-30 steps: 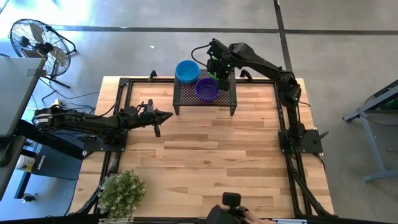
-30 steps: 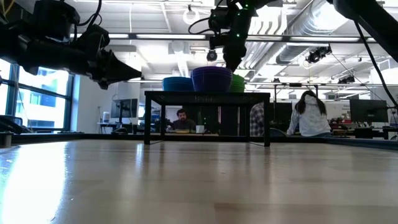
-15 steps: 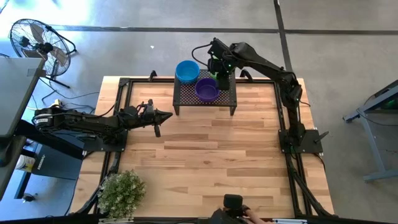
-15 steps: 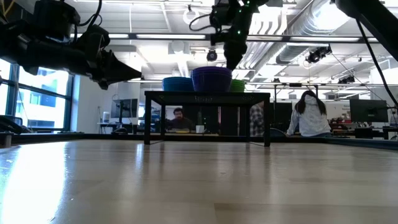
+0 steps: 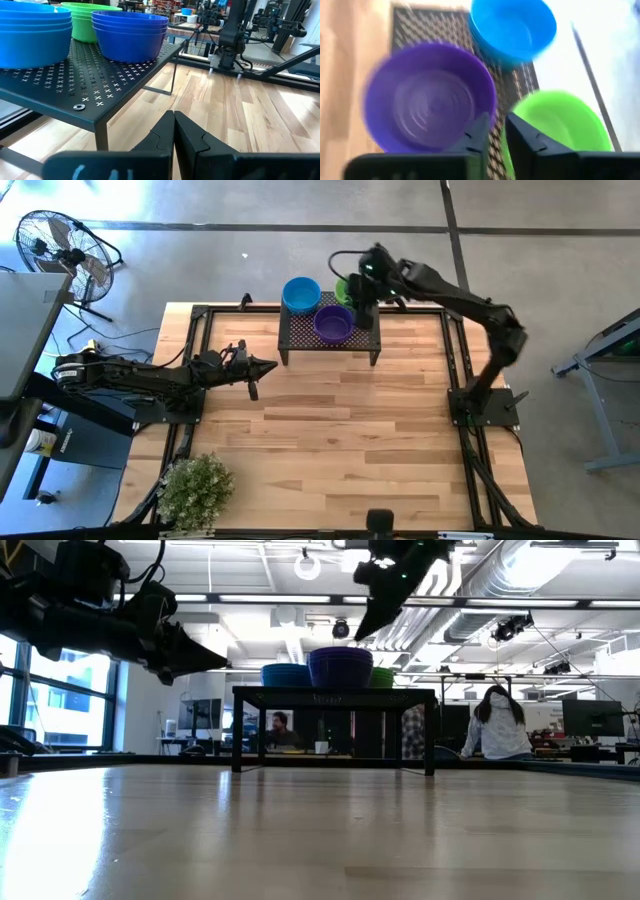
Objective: Pick & Place Mini bowls
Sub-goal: Return to Home Position
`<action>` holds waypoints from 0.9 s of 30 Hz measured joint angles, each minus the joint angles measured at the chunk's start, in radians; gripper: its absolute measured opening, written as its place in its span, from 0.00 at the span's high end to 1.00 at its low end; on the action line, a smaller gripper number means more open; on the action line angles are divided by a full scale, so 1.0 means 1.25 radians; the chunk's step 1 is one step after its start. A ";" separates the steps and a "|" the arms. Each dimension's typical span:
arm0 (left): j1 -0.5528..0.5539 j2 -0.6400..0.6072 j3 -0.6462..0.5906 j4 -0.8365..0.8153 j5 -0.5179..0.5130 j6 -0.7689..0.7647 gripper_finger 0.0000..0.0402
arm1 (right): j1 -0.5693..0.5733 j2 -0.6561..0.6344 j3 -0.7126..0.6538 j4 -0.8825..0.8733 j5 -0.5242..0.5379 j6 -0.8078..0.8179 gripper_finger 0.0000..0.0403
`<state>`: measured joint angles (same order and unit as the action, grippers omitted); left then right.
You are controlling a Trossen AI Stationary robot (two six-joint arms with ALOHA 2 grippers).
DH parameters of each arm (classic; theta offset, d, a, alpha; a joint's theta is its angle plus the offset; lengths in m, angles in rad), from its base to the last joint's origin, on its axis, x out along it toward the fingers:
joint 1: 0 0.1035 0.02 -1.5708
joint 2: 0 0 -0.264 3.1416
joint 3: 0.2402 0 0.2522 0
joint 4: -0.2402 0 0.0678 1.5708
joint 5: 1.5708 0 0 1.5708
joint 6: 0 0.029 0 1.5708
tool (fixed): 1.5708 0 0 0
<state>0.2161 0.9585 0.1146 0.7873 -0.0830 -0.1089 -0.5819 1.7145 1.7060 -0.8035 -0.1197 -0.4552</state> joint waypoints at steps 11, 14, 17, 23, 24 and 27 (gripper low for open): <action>0.000 -0.001 0.000 -0.007 0.024 0.021 1.00 | 0.061 -0.342 -0.591 0.612 -0.081 0.095 0.98; 0.000 -0.001 0.000 -0.016 0.021 0.027 1.00 | 0.091 -0.422 -0.735 0.760 -0.052 0.127 1.00; 0.000 -0.002 0.000 -0.031 0.020 0.028 1.00 | 0.108 -0.502 -0.849 0.852 -0.015 0.146 0.99; 0.000 -0.119 0.001 -0.151 -0.001 0.036 1.00 | 0.110 -0.665 -1.008 0.921 0.008 0.192 1.00; 0.000 -0.152 0.001 -0.182 -0.008 0.036 1.00 | 0.110 -0.690 -1.025 0.924 0.010 0.198 1.00; 0.000 -0.264 0.001 -0.275 -0.021 0.042 1.00 | 0.110 -0.755 -1.073 0.921 0.023 0.211 1.00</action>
<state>0.2166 0.6283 0.1154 0.4431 -0.1086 -0.0566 -0.4446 0.7709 0.3651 0.3473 -0.0914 -0.1914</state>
